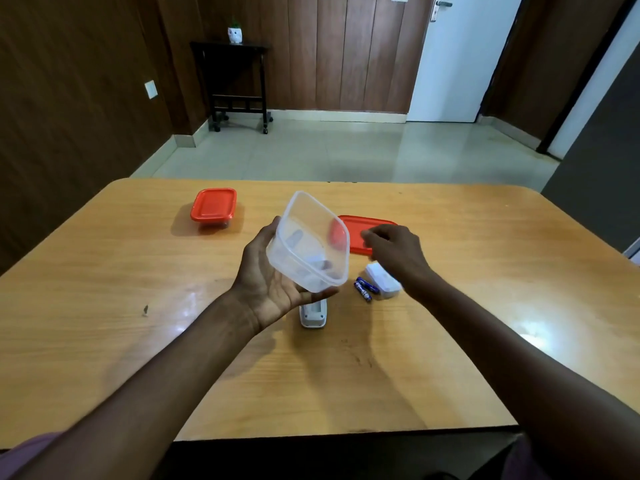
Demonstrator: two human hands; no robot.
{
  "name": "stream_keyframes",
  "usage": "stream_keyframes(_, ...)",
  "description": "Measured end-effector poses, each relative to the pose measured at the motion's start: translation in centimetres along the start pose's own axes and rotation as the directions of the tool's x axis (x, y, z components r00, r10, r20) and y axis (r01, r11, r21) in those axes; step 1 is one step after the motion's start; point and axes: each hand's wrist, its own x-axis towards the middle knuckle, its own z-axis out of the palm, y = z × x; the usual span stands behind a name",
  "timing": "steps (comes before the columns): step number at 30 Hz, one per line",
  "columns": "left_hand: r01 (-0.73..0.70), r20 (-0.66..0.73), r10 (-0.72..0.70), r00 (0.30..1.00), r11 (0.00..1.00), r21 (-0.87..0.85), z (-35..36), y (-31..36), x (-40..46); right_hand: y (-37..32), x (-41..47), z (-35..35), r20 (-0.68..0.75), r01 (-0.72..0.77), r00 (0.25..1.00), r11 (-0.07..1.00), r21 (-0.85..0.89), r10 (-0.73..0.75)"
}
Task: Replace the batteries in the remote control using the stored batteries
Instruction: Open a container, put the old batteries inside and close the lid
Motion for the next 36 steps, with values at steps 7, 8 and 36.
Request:
stream_keyframes(7,0.022,-0.027,-0.018,0.999,0.989,0.146,1.7,-2.0,0.0,-0.7,-2.7,-1.5,0.015,-0.045,0.999,0.978,0.201,0.043)
stream_keyframes(8,0.025,-0.091,-0.005,0.996,0.975,0.219,2.0,-2.4,-0.1,-0.3,-2.8,-2.4,-0.002,-0.048,0.999,0.989,0.142,0.048)
stream_keyframes(36,-0.149,0.336,0.162,0.928,-0.665,0.732,2.1,-7.7,2.2,1.6,-4.2,-4.8,0.228,0.504,0.851,0.616,-0.606,-0.472)
